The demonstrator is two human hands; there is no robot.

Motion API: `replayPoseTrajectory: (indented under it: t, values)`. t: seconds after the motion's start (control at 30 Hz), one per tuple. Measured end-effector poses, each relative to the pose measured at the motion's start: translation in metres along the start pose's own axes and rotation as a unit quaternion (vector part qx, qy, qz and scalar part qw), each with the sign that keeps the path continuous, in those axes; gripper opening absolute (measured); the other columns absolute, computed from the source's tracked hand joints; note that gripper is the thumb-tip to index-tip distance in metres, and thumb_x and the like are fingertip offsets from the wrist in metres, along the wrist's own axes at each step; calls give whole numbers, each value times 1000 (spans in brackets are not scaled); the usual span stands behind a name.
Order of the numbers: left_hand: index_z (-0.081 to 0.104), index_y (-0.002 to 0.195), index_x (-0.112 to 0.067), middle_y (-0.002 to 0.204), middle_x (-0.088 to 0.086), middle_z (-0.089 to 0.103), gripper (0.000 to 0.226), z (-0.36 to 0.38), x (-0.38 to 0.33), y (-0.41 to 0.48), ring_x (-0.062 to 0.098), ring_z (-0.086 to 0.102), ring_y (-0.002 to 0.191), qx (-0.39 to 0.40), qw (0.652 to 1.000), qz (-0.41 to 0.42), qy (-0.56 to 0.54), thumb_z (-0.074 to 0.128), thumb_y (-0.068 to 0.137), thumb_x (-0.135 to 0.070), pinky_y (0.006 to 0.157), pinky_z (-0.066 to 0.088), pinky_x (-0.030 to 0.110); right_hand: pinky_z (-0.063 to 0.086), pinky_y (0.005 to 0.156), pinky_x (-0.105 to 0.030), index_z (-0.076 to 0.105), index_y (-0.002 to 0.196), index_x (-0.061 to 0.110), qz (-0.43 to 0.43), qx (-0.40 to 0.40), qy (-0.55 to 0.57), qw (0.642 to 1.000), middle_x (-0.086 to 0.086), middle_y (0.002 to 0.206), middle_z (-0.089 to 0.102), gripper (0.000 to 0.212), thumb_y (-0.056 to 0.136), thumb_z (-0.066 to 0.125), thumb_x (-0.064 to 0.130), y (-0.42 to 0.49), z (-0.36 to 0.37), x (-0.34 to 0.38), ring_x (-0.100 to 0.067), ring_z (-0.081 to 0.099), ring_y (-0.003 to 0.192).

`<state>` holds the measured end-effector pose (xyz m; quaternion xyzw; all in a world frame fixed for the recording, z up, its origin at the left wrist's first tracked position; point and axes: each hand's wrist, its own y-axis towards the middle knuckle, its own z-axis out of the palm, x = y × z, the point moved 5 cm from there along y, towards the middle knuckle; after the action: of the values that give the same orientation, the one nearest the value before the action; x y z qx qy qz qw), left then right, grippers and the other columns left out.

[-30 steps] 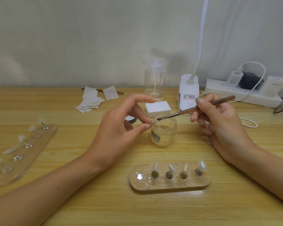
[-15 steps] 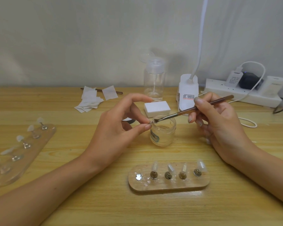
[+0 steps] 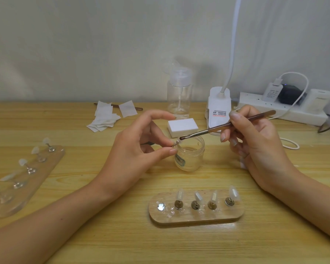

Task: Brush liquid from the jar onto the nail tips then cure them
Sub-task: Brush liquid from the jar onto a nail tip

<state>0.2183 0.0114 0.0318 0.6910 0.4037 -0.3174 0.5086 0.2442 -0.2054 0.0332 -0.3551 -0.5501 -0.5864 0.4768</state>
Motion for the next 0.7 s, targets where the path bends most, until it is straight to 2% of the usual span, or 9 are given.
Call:
replayPoseTrajectory:
  t: [0.17,0.27,0.47,0.7]
  values:
    - [62,118,-31,77,-5,67,49,0,2,0,13,72,85,1,1000,-3,0,83,75,-17,65,54,45,22,38,-21,47,78,18,14,-14,-23,1000,-3,61,63,23,84,61,35,1,-1,-3,-10,42,50]
    - [62,118,-31,77,-5,66,50,0,2,1,13,72,85,2,1000,-4,0,83,74,-18,67,54,49,22,35,-18,47,78,18,17,-21,-27,999,-3,61,63,23,85,61,35,0,-2,-4,-9,41,48]
    - [63,118,-31,76,-7,66,49,0,0,0,11,71,83,1,1000,-5,-1,79,72,-25,67,54,43,21,39,-22,43,73,16,-44,-44,9,998,-5,52,52,28,99,51,11,1,-12,7,-10,34,38]
    - [63,117,-33,76,-6,66,49,-1,-1,-1,11,71,83,-1,1000,-3,2,78,71,-28,67,54,44,19,38,-20,40,65,19,-58,-83,-9,995,2,45,44,37,98,46,3,6,-25,14,-9,32,38]
